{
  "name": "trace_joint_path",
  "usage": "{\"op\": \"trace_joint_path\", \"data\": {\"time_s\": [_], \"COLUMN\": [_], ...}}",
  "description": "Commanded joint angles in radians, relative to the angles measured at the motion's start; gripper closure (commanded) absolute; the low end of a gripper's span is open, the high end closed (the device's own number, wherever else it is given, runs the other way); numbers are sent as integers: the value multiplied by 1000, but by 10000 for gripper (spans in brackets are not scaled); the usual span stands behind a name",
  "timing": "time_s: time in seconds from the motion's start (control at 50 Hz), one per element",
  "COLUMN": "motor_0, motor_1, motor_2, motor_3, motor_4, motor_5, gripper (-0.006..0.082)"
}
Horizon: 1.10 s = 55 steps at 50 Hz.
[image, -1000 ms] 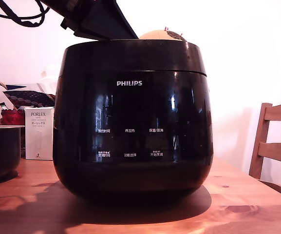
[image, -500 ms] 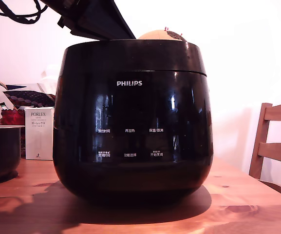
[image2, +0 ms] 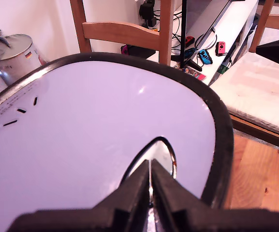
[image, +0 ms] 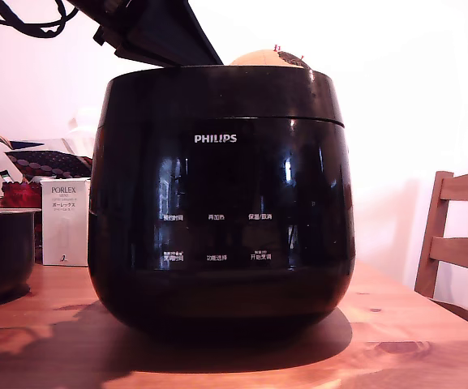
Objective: Open the rice cooker by pressing the large metal button on the top of its lid with medium force
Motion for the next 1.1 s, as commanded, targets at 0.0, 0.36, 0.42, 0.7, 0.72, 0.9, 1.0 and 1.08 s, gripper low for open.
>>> {"op": "trace_joint_path", "data": {"time_s": [0.0,0.36,0.42,0.7,0.72,0.9,1.0,1.08], "motor_0": [4,5,5,22,24,46,56,58], "motor_1": [66,66,66,66,66,66,66,66], "motor_2": [-84,-84,-84,-84,-84,-84,-84,-84], "motor_3": [-87,34,56,145,151,214,233,232], "motor_4": [-21,-21,-21,-74,-76,-100,-100,-100], "motor_5": [6,-13,-20,-30,-30,-31,-32,-33], "gripper": [788,788,788,788,788,788,788,788]}}
